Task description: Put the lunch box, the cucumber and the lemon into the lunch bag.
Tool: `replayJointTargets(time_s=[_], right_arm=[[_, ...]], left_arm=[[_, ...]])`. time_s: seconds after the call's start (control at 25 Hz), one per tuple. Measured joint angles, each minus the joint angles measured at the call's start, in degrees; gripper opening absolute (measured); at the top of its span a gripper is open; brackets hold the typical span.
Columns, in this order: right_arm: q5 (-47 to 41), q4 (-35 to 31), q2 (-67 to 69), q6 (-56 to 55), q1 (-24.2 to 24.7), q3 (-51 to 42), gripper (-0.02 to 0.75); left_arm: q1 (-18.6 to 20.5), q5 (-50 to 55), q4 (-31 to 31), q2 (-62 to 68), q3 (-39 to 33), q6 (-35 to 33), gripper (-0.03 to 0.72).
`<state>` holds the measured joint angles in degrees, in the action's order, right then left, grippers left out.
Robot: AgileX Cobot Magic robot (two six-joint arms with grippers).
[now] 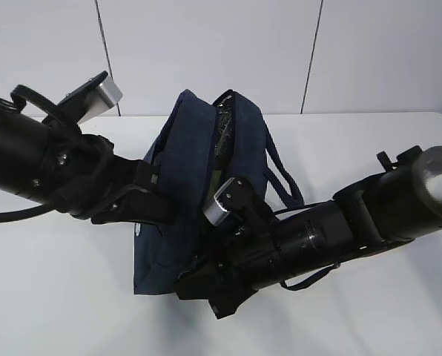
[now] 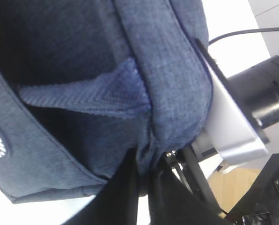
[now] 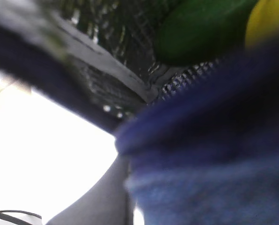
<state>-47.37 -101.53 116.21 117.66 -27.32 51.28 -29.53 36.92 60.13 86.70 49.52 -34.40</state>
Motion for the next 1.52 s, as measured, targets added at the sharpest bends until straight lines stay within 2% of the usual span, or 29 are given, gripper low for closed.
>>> replayJointTargets(time_s=[1.52], right_arm=[[5.1, 2.0, -9.3, -2.0, 0.0, -8.0, -0.013]], left_arm=[[0.0, -1.8, -0.4, 0.0, 0.0, 0.0, 0.003]])
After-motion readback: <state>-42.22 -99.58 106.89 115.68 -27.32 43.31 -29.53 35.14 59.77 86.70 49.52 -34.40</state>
